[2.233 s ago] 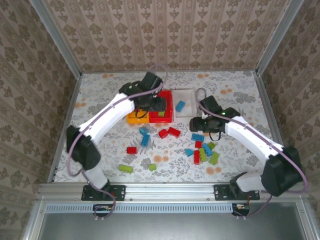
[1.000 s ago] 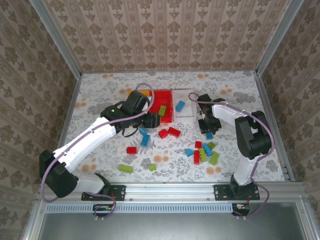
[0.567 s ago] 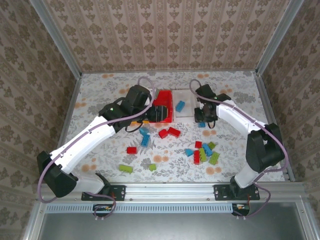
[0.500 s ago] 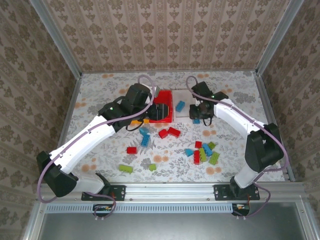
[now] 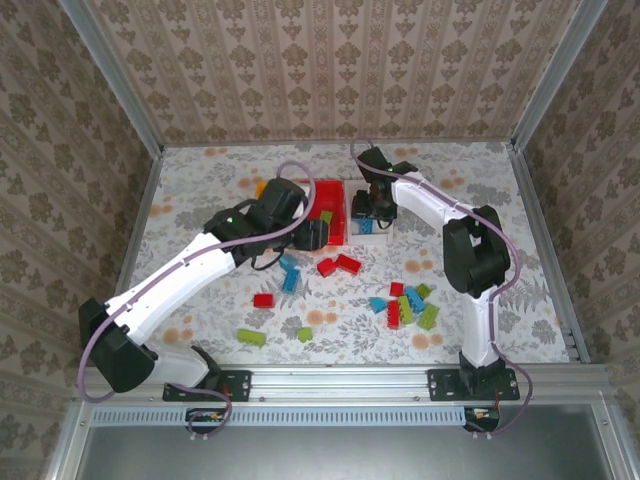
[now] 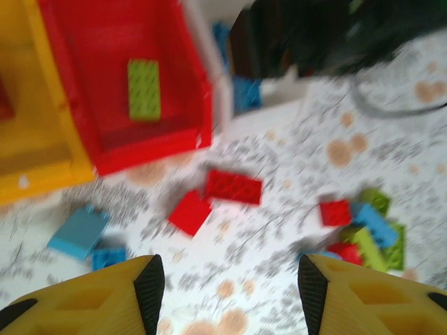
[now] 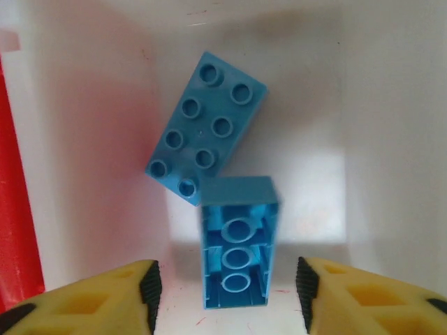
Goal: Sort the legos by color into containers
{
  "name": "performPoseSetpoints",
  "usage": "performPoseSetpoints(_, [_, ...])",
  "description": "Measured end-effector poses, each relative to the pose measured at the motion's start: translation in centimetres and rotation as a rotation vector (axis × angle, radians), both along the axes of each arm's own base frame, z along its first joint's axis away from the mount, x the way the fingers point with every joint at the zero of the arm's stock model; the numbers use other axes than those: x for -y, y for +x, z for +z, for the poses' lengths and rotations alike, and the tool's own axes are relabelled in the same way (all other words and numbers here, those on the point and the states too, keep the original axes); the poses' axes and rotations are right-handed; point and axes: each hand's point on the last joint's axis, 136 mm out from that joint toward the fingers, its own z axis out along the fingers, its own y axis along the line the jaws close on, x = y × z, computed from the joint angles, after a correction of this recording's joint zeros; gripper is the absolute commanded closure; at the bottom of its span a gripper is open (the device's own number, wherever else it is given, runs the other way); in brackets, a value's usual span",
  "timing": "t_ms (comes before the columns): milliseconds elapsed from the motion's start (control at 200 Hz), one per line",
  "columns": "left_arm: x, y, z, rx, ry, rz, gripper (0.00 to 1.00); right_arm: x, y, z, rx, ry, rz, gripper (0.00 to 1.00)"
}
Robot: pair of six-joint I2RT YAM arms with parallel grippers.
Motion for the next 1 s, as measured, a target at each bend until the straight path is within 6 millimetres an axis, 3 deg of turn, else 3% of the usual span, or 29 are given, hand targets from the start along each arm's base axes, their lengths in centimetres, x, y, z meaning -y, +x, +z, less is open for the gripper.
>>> performPoseSetpoints(90, [-2.2,-1.0,-3.3,-0.083,0.073,0.048,0.41,-0.4,0.3,0.8,0.015,0.004,0.001,0.34])
performPoseSetpoints(255, [-8.7,-3.0,-7.8,-0.250,0.174,0.241,0.37,-2.0,-0.4,3.7,0.087,0.024,0.056,0.33])
performPoseSetpoints(335, [-11.5,-3.9,-9.1,-0.329,0.189,0.363,0.35,-3.3,-2.0,6.2,0.164,0.051,0.124,0.30])
performPoseSetpoints(445, [-14.2,-5.0,-11.0,-0.452,0.153,0.567,0.34,-6.4,-5.9,10.1,0.292,0.131,0.283,0.24])
performPoseSetpoints(560, [-14.7,-5.9,-12.7,-0.565,0.084,0.747,0.32,-10.3,-10.8,11.8,0.367,0.272,0.491,0.20])
performPoseSetpoints(705, [-13.8,-5.9,-13.7,-0.657,-0.044,0.935,0.29,-12.9,-15.2,10.0,0.324,0.390,0.655,0.17])
performPoseSetpoints(835, [-13.4,-6.0,-15.3,-0.729,-0.146,1.105,0.28,-13.4,-17.2,8.4,0.269,0.432,0.711,0.17])
performPoseSetpoints(1000, [-13.2,-6.3,-17.1,-0.802,-0.205,1.271,0.27,-13.6,-17.8,9.3,0.283,0.459,0.735,0.17])
